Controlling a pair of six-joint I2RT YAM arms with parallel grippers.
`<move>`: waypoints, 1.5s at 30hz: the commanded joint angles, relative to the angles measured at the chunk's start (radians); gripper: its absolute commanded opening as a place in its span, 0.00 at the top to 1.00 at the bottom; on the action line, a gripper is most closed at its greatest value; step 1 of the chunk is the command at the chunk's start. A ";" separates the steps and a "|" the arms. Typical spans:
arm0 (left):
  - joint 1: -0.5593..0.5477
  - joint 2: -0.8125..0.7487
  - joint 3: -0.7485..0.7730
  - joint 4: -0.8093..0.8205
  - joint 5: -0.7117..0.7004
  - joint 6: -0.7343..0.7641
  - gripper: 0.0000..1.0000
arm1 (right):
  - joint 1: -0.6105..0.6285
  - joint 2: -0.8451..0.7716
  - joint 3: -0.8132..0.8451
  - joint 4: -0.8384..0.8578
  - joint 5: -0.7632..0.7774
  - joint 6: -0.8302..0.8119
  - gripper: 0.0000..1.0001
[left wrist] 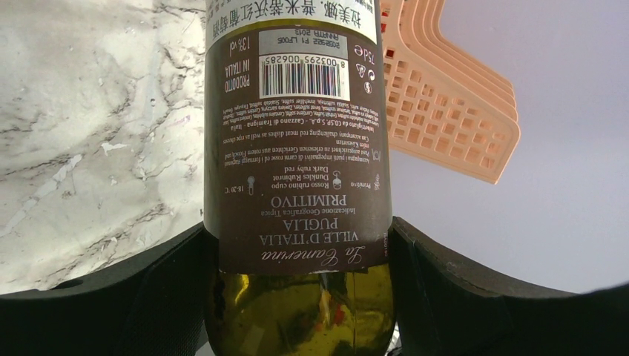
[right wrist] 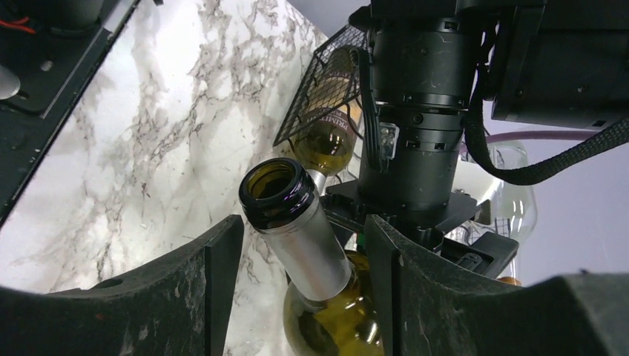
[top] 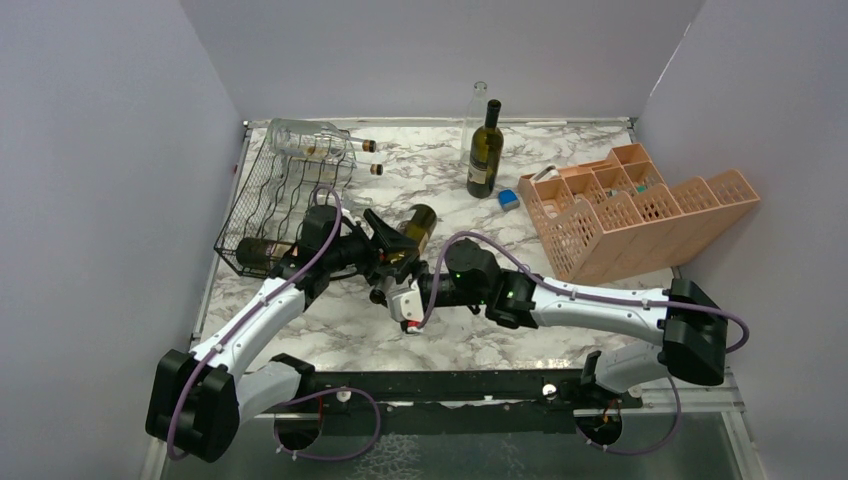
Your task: Take the wine bottle off the wine rack
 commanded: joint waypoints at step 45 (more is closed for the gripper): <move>-0.007 -0.006 0.310 -0.230 -0.124 0.372 0.01 | -0.038 -0.277 -0.207 0.218 0.430 0.331 0.85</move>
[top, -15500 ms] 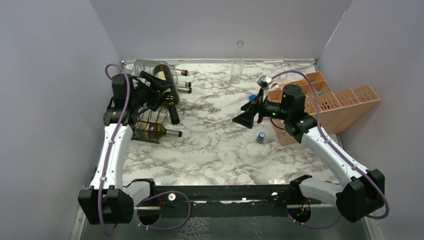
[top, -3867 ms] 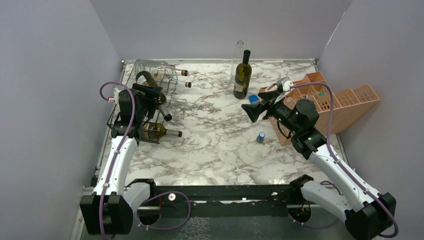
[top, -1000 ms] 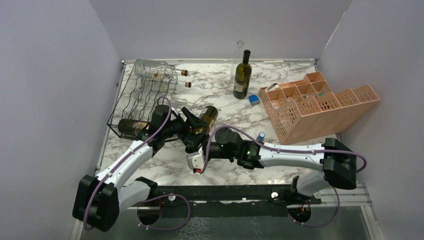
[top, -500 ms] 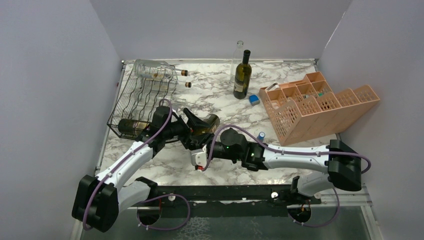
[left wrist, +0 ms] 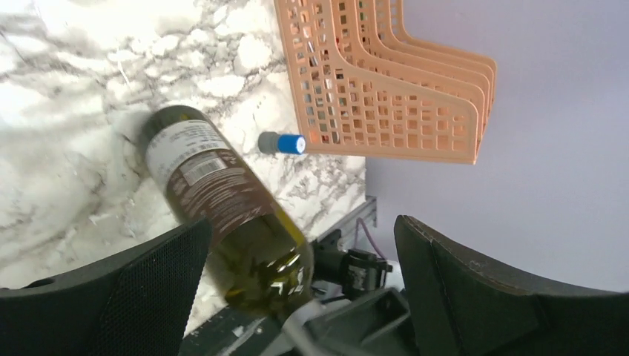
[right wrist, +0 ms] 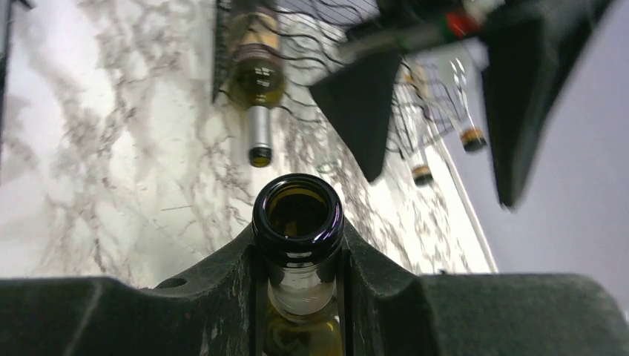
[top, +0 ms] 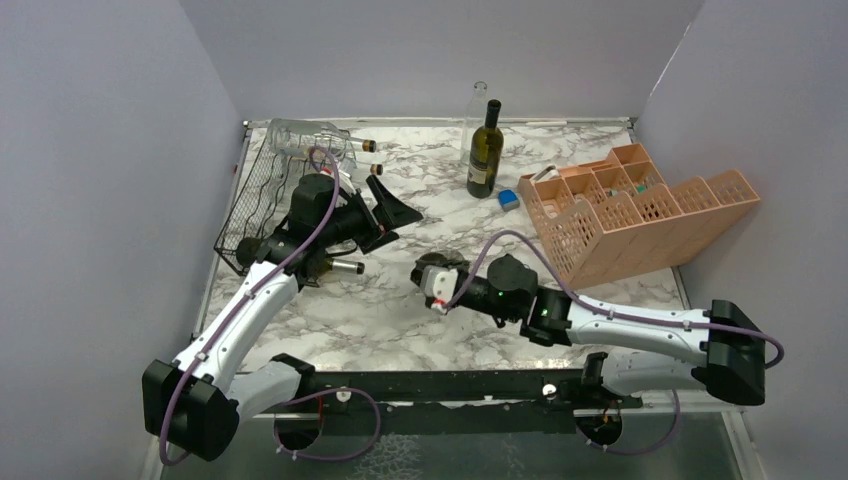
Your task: Take the wine bottle off the wine rack
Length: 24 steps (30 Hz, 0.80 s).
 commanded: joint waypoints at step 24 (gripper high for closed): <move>0.003 -0.098 0.120 -0.171 -0.202 0.422 0.01 | -0.689 0.193 0.273 0.152 -0.055 0.610 0.86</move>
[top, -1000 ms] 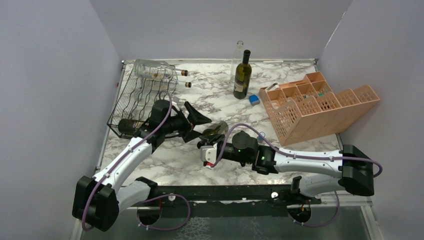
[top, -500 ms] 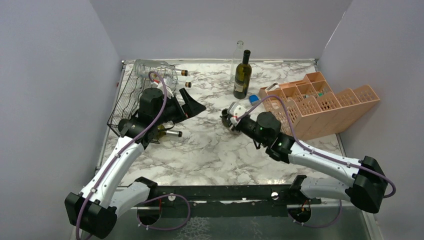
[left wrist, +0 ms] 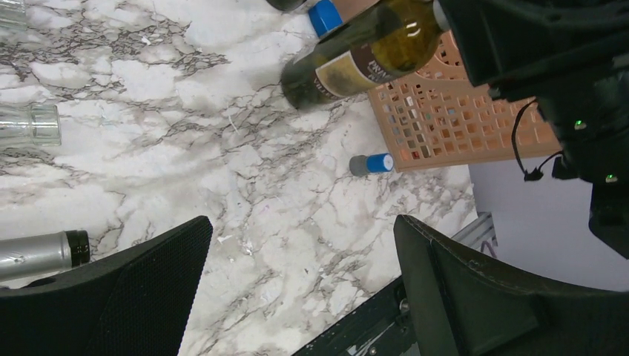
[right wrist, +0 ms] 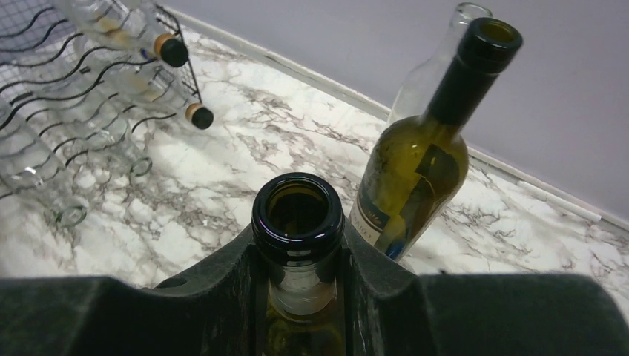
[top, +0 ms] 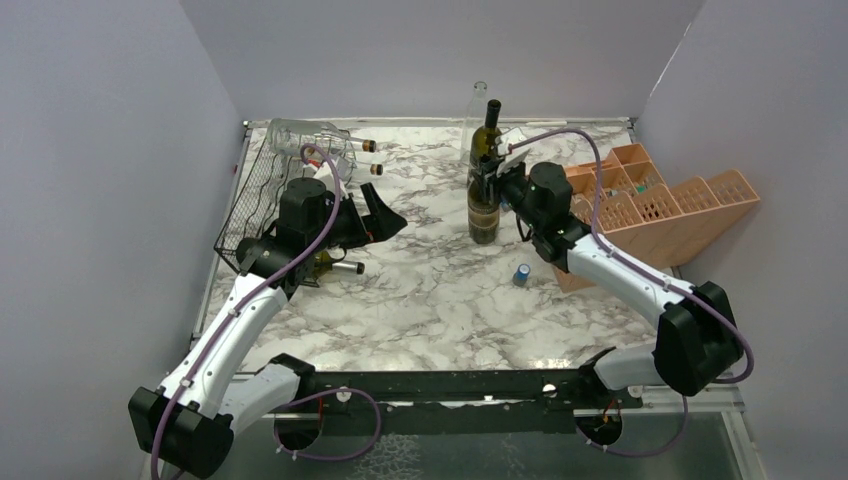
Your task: Take the wine bottle off the wine rack
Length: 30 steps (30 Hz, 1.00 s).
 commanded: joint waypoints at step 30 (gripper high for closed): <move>0.005 -0.020 0.013 -0.008 0.008 0.003 0.01 | -0.179 0.172 0.083 0.261 -0.099 0.112 0.68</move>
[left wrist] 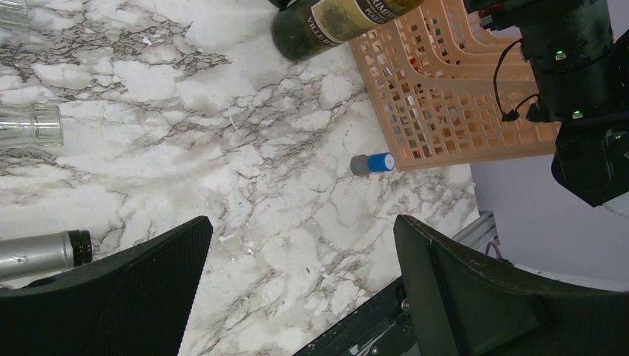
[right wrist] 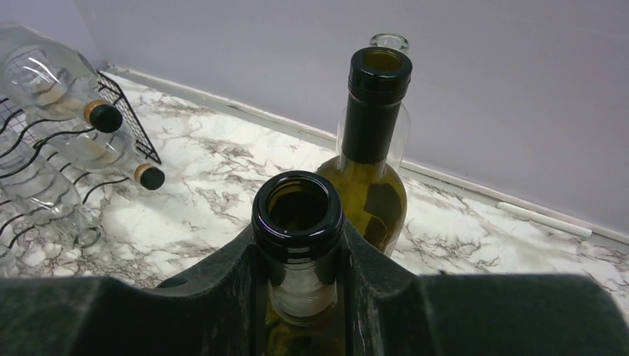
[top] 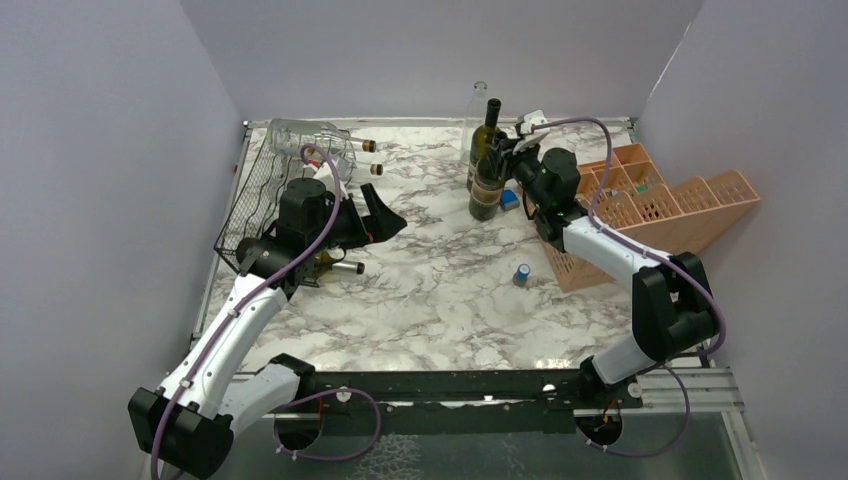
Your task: Take the wine bottle off the wine rack
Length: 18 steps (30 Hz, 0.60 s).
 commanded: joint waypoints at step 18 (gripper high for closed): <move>0.004 -0.018 0.040 -0.024 -0.034 -0.014 0.01 | -0.007 -0.192 0.001 -0.243 -0.022 0.014 0.00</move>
